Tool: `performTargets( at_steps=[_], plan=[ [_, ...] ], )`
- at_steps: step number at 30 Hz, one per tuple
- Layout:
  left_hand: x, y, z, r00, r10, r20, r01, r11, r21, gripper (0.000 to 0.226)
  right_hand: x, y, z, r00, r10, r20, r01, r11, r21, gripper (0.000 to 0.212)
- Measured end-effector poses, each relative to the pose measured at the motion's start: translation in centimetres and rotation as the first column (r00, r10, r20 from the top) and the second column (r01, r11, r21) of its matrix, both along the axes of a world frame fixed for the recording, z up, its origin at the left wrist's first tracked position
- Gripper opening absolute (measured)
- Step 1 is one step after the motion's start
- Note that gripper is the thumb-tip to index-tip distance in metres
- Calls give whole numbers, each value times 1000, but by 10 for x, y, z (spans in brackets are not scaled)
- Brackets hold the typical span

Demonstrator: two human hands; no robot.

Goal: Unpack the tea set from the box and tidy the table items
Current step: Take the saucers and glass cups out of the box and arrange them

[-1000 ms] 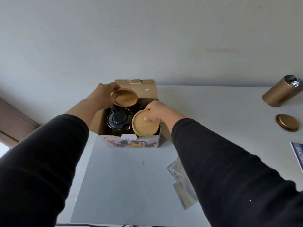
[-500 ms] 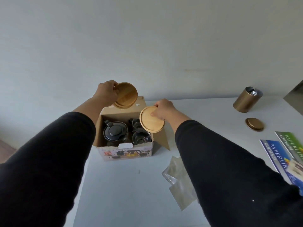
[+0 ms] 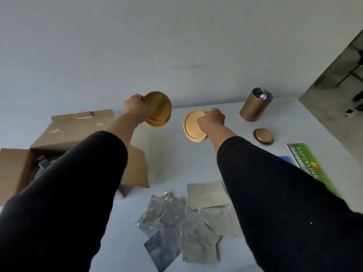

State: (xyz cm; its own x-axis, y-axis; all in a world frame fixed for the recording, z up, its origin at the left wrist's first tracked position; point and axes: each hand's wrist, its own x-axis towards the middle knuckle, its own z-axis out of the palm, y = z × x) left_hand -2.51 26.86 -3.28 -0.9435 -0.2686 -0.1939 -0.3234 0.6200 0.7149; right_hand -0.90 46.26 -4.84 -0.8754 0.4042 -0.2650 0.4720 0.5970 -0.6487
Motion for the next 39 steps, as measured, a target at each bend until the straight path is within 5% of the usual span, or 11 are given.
performTargets(
  at_steps=[9, 17, 31, 34, 39],
  plan=[
    [-56, 87, -94, 973, 67, 220, -87, 993, 83, 40, -86, 84, -67, 991, -108, 79, 118, 983, -144, 43],
    [-98, 97, -124, 964, 101, 248, -114, 993, 36, 41, -133, 96, -110, 986, -113, 124, 141, 956, -255, 37],
    [-120, 103, -147, 985, 38, 169, -21, 994, -103, 45, -163, 103, -136, 990, 3, 143, 5, 999, -54, 45],
    [-118, 104, -148, 990, 0, 141, 14, 995, -101, 52, -157, 103, -136, 984, 156, 82, -151, 987, -62, 61],
    [-114, 110, -153, 928, -320, 191, 363, 893, -266, 101, -149, 94, -134, 841, 508, 186, -538, 823, 185, 97]
  ],
)
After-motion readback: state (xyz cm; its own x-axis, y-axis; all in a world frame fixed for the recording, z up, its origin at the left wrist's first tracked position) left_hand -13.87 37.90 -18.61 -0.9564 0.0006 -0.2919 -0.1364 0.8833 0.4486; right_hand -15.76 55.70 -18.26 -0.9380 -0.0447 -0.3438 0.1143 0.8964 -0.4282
